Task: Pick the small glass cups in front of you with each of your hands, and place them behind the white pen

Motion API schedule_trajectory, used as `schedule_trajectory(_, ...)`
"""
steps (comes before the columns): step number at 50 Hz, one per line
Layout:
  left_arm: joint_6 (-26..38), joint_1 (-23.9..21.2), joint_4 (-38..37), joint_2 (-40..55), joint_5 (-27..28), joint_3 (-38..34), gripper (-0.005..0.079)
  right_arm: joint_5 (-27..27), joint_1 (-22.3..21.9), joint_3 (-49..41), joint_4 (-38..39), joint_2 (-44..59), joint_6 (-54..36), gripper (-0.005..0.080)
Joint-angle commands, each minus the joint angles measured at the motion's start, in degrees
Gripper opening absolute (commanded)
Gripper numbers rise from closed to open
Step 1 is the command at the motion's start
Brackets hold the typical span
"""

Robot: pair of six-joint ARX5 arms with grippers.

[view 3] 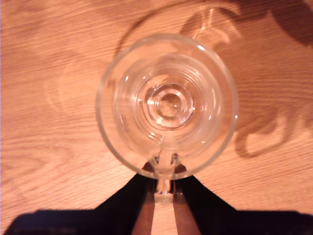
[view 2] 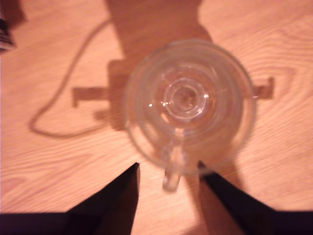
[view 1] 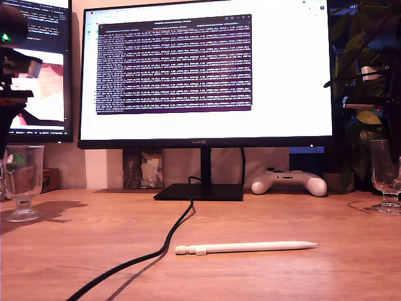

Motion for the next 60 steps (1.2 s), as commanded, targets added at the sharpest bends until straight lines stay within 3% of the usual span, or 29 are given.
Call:
schedule_trajectory(1, 0.3, -0.1, 0.5, 0.7, 0.1, 0.3, 0.0299, 0.0, -0.1, 0.2, 0.5, 0.2, -0.1, -0.0013)
schedule_trajectory(7, 0.2, -0.1, 0.7, 0.7, 0.1, 0.3, 0.0154, 0.0, -0.1, 0.2, 0.8, 0.2, -0.1, -0.0013)
schedule_trajectory(18, 0.3, -0.1, 1.3, 0.7, 2.1, 0.3, -0.0026, 0.0, -0.1, 0.2, 0.8, 0.2, -0.1, -0.0013)
schedule_trajectory(60, -1.3, -1.2, -0.5, -2.9, 2.6, 0.7, -0.0023, 0.0, 1.4, 0.2, -2.6, -5.0, -1.7, -0.0013)
